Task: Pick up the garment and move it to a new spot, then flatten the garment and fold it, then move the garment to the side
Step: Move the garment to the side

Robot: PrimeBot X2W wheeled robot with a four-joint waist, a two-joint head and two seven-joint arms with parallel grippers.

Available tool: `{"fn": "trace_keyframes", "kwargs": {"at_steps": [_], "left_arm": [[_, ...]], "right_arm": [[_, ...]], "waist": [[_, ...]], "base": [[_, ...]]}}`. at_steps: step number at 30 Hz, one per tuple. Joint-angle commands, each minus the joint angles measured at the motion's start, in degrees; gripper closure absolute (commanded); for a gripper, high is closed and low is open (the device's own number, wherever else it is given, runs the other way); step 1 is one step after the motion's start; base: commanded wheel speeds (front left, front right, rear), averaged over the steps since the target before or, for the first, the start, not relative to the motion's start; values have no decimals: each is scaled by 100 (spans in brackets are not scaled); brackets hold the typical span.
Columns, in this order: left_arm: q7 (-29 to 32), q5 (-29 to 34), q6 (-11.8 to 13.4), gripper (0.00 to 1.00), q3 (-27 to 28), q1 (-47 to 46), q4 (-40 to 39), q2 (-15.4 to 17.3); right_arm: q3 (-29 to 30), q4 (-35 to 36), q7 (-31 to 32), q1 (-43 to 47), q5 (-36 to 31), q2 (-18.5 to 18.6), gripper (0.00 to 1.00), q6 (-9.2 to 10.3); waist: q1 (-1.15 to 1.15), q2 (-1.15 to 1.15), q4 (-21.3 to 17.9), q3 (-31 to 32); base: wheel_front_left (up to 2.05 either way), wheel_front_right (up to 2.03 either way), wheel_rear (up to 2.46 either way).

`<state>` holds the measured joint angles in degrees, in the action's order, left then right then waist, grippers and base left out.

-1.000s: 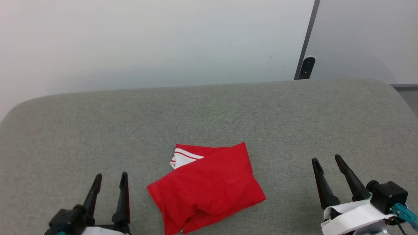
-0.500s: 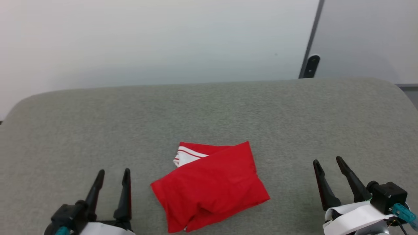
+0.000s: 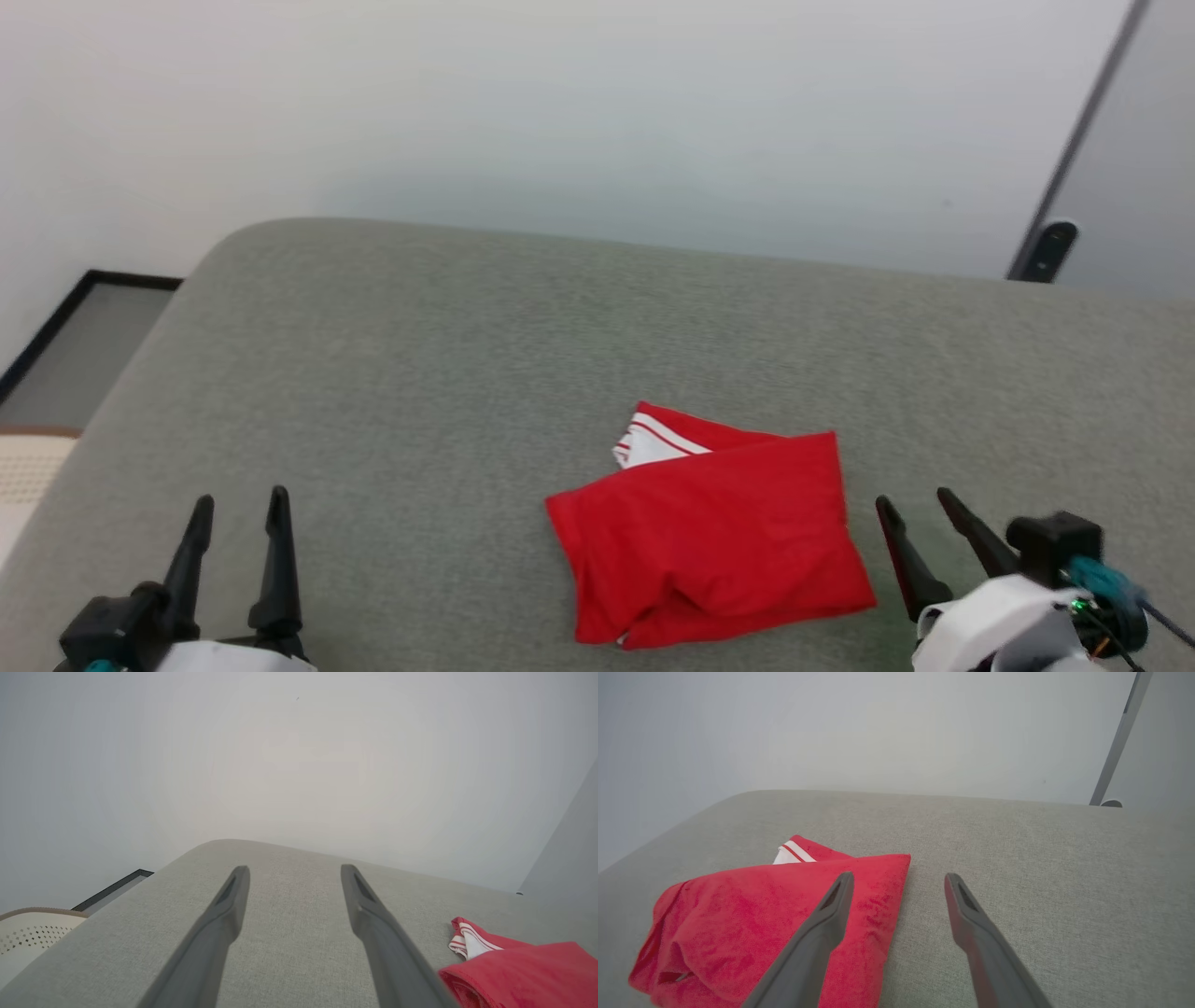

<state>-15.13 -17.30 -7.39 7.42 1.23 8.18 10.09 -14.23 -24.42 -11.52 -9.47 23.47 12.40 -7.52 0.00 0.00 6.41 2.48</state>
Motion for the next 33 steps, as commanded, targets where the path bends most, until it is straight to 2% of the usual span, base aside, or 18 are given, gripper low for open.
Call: {"fn": "trace_keyframes", "kwargs": {"at_steps": [1, 6, 8, 12, 22, 29, 33], "left_arm": [[4, -24, -13, 0, -35, 37, -9, 4], [4, -53, -13, 0, -169, 4, 60, -50], [4, -63, -13, 0, -206, -4, 87, -57], [4, -102, -14, 0, -321, -72, 153, -85], [4, -238, -14, 0, -477, -305, 322, -138], [4, -298, -14, 0, -616, -475, 438, -151], [4, -314, -14, 0, -613, -502, 475, -129]], "right_arm": [[-63, -186, 314, -184, 0, 23, 0, 7], [-77, -708, 1443, -688, 312, 22, 0, 7], [-94, -771, 1631, -794, 307, 54, 0, 7], [205, -1175, 2451, -1126, 323, 43, 0, 7], [753, -1992, 4111, -1724, -67, -420, 0, 7], [971, -2483, 4505, -1902, -372, -667, 0, 7], [1241, -2658, 4811, -1952, -3, -833, 0, 5]], "waist": [[0, 0, 309, 92], [0, 0, 468, 66], [0, 0, 498, 58], [0, 0, 618, -26], [0, 0, 801, -382], [0, 0, 899, -490], [0, 0, 907, -507]], "base": [[0, 0, 0], [0, 0, 0], [0, 0, 0], [0, 0, 0], [0, 0, 0], [0, 0, 0], [0, 0, 0]]}}
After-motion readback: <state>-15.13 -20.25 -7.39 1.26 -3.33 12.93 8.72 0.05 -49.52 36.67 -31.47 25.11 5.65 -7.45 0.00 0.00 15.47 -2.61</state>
